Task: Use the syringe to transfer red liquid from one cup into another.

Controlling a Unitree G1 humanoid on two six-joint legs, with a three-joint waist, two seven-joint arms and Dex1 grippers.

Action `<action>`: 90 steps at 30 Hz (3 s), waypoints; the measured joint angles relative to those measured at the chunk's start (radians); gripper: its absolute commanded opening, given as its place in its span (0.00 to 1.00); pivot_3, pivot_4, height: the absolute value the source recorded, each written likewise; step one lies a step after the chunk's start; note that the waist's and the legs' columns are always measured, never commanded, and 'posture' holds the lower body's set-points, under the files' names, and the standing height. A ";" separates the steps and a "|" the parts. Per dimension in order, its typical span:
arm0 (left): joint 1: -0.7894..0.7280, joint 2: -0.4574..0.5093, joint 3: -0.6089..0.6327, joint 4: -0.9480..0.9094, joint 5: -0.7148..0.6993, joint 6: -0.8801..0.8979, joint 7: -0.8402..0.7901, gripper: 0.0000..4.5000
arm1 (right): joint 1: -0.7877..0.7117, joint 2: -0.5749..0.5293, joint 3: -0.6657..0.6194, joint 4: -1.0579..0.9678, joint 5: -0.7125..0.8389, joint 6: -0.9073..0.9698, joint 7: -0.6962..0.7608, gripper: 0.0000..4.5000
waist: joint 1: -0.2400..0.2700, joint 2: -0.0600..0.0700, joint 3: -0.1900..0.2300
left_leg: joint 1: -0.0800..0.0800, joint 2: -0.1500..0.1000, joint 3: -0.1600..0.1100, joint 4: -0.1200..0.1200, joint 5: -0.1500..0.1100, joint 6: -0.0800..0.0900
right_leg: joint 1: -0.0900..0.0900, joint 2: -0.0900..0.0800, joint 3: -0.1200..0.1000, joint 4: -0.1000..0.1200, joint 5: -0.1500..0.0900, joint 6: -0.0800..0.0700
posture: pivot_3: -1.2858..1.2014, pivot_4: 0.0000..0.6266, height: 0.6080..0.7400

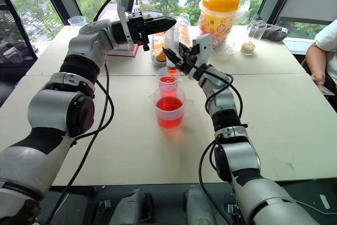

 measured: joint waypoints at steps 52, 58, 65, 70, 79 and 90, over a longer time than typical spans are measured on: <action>0.045 0.070 0.025 -0.099 -0.003 0.062 -0.052 0.85 | -0.020 -0.004 0.001 -0.297 0.042 0.408 -0.044 0.31 | 0.001 0.000 0.000 | -0.001 0.000 0.000 0.000 0.000 0.000 | -0.001 0.000 0.000 0.000 0.000 0.000 | 0.52 0.24 1.00; 0.089 0.147 0.025 -0.149 -0.003 0.104 -0.043 0.99 | -0.004 0.002 0.023 -0.321 0.042 0.393 -0.021 0.31 | -0.001 0.000 0.000 | -0.001 0.000 0.000 0.000 0.000 0.000 | -0.001 0.000 0.000 0.001 0.000 0.000 | 0.52 0.24 1.00; 0.226 0.251 0.029 -0.278 -0.011 0.176 -0.046 0.99 | 0.017 -0.008 0.028 -0.314 0.040 0.368 -0.018 0.31 | 0.001 0.000 0.000 | -0.001 0.000 0.000 0.000 0.000 0.000 | -0.001 0.000 0.000 0.001 0.000 0.000 | 0.52 0.24 1.00; 0.338 0.267 0.027 -0.414 -0.030 0.242 -0.035 0.99 | 0.017 -0.017 0.032 -0.314 0.041 0.367 -0.019 0.31 | 0.003 0.000 0.000 | -0.002 0.000 0.000 0.001 0.000 0.000 | -0.001 -0.001 0.000 0.000 0.000 0.000 | 0.52 0.24 1.00; 0.512 0.220 -0.002 -0.688 -0.095 0.330 -0.004 0.99 | -0.200 -0.218 -0.129 -0.442 0.158 0.899 -0.265 0.31 | 0.005 0.001 0.001 | -0.003 0.001 0.000 0.000 0.000 0.000 | -0.003 -0.002 0.000 0.001 0.000 0.000 | 0.52 0.24 1.00; 0.677 0.180 -0.041 -0.933 -0.184 0.435 0.052 0.99 | -0.093 -0.587 0.072 -0.424 0.177 1.637 -0.210 0.31 | 0.001 0.000 0.000 | -0.003 0.000 0.000 0.000 -0.001 0.002 | -0.003 -0.002 0.001 -0.001 0.000 -0.001 | 0.52 0.24 1.00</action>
